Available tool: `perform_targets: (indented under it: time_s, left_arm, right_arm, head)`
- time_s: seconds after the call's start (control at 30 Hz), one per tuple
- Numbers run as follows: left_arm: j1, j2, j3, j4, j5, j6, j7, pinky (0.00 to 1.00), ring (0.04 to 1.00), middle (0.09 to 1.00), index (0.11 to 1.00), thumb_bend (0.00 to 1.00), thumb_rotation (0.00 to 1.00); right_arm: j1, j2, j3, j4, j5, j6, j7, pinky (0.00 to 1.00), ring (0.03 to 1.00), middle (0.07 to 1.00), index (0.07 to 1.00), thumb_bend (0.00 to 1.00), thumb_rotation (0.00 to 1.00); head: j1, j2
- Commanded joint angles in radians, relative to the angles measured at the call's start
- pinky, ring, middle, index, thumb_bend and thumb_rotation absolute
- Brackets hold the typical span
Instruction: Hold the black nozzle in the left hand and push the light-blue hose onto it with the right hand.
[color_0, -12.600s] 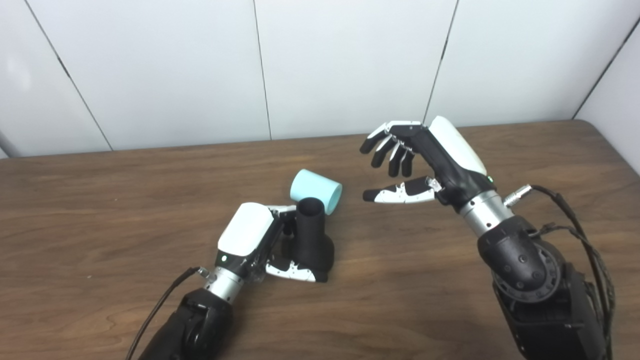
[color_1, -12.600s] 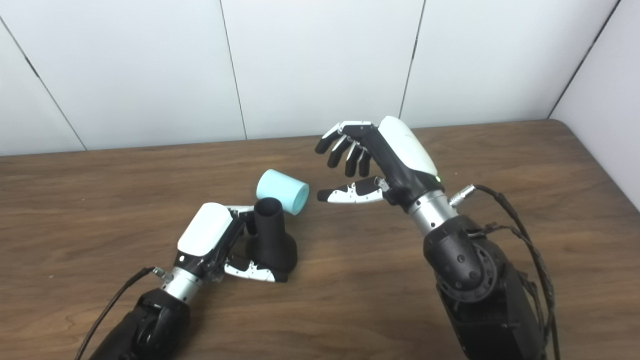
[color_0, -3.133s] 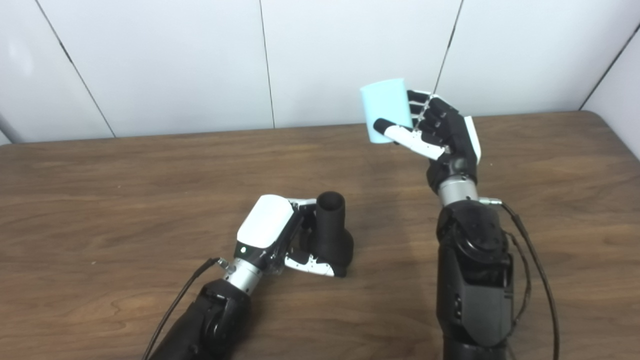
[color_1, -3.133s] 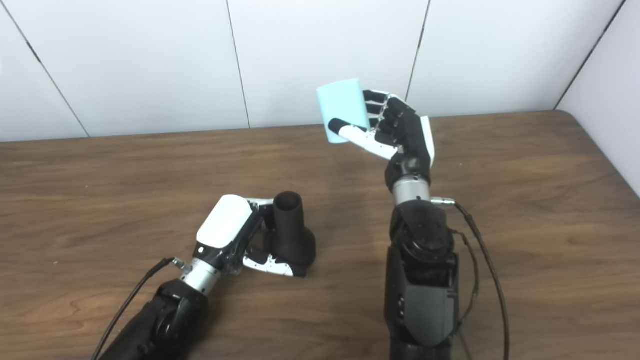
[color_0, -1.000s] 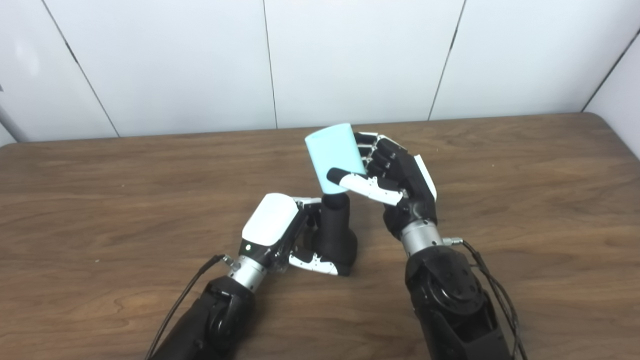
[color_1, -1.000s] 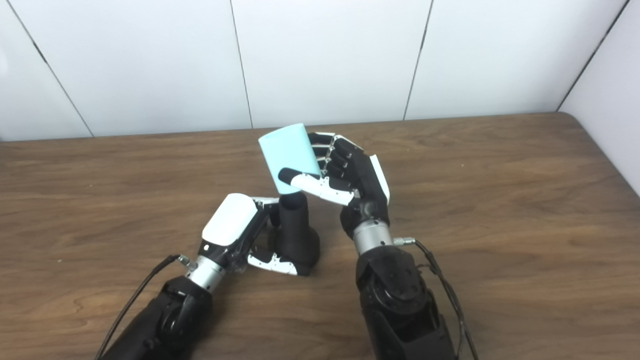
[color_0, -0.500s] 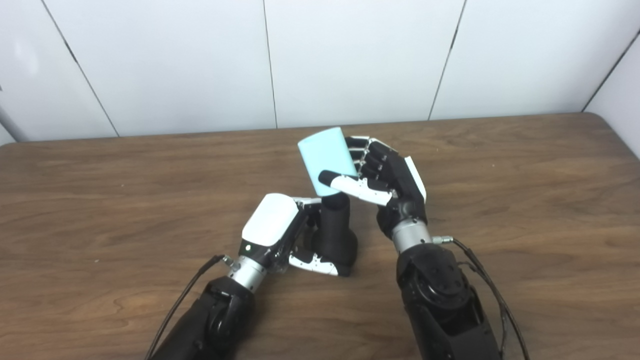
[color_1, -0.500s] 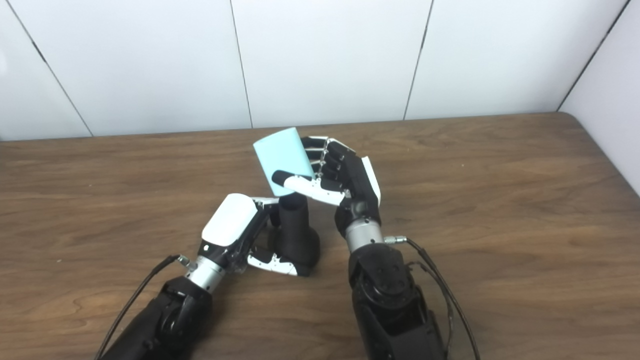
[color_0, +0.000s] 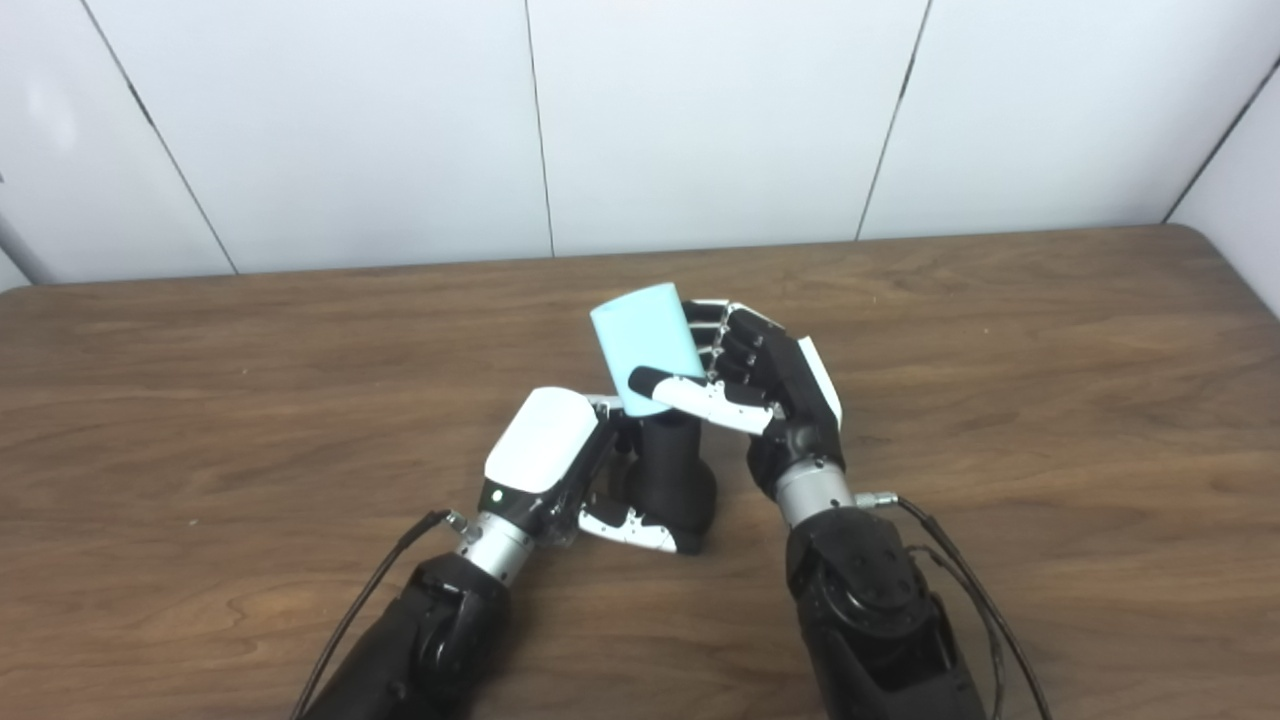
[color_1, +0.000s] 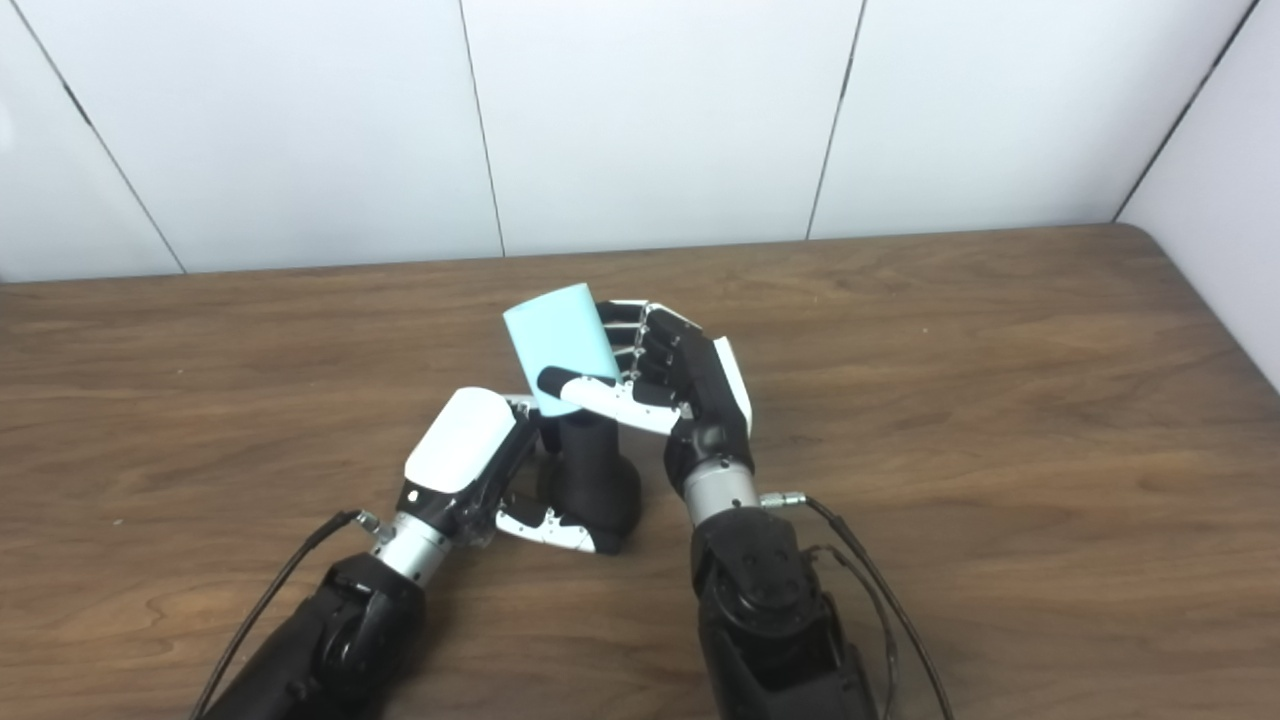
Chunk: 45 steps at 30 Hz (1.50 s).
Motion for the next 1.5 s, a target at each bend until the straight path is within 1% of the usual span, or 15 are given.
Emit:
perform_targets:
  time_s: [0.0, 0.17, 0.27, 0.43, 0.57, 0.87, 1.07, 1.27, 1.47]
  left_arm:
    - [0.137, 0.001, -0.052, 0.101, 0.017, 0.02, -0.043, 0.38, 0.48, 0.5, 0.488, 0.48, 0.0]
    - [0.136, -0.002, -0.051, 0.104, 0.013, 0.018, -0.043, 0.4, 0.502, 0.511, 0.477, 0.48, 0.0]
    - [0.135, -0.003, -0.052, 0.103, 0.017, 0.025, -0.048, 0.38, 0.485, 0.496, 0.487, 0.48, 0.0]
    - [0.133, -0.003, -0.053, 0.105, 0.02, 0.023, -0.043, 0.39, 0.493, 0.494, 0.483, 0.48, 0.0]
    - [0.133, -0.004, -0.052, 0.11, 0.018, 0.02, -0.038, 0.36, 0.468, 0.465, 0.496, 0.48, 0.0]
    - [0.133, -0.005, -0.048, 0.118, 0.009, 0.013, -0.037, 0.36, 0.465, 0.471, 0.498, 0.48, 0.0]
    - [0.137, -0.006, -0.047, 0.108, 0.011, 0.019, -0.038, 0.35, 0.459, 0.459, 0.501, 0.48, 0.0]
    - [0.136, -0.007, -0.049, 0.104, 0.013, 0.026, -0.047, 0.34, 0.445, 0.45, 0.506, 0.47, 0.0]
    - [0.137, -0.008, -0.046, 0.102, 0.01, 0.025, -0.045, 0.34, 0.439, 0.447, 0.508, 0.47, 0.0]
  right_arm:
    - [-0.006, 0.012, -0.002, -0.04, -0.011, -0.006, 0.023, 0.29, 0.41, 0.517, 0.544, 0.49, 0.0]
    - [0.01, 0.015, 0.001, -0.068, -0.029, -0.005, 0.037, 0.3, 0.407, 0.519, 0.541, 0.49, 0.0]
    - [0.018, 0.017, -0.004, -0.095, -0.04, -0.006, 0.047, 0.3, 0.409, 0.518, 0.54, 0.49, 0.0]
    - [0.032, 0.026, -0.029, -0.139, -0.062, -0.005, 0.07, 0.3, 0.406, 0.512, 0.541, 0.49, 0.0]
    - [0.04, 0.041, -0.054, -0.156, -0.067, -0.005, 0.09, 0.3, 0.407, 0.513, 0.536, 0.49, 0.0]
    - [0.031, 0.053, -0.103, -0.149, -0.097, -0.005, 0.137, 0.3, 0.411, 0.515, 0.534, 0.49, 0.0]
    - [0.043, 0.069, -0.125, -0.144, -0.081, -0.005, 0.154, 0.31, 0.408, 0.513, 0.54, 0.49, 0.0]
    - [0.072, 0.066, -0.125, -0.141, -0.074, -0.005, 0.165, 0.31, 0.406, 0.515, 0.543, 0.49, 0.0]
    - [0.107, 0.047, -0.103, -0.154, -0.137, -0.005, 0.191, 0.3, 0.405, 0.511, 0.547, 0.49, 0.0]
  head:
    - [0.001, 0.001]
    - [0.0, 0.001]
    - [0.001, 0.0]
    - [0.001, 0.0]
    - [0.0, -0.001]
    - [0.001, -0.002]
    - [0.005, 0.004]
    - [0.007, 0.004]
    - [0.008, 0.004]
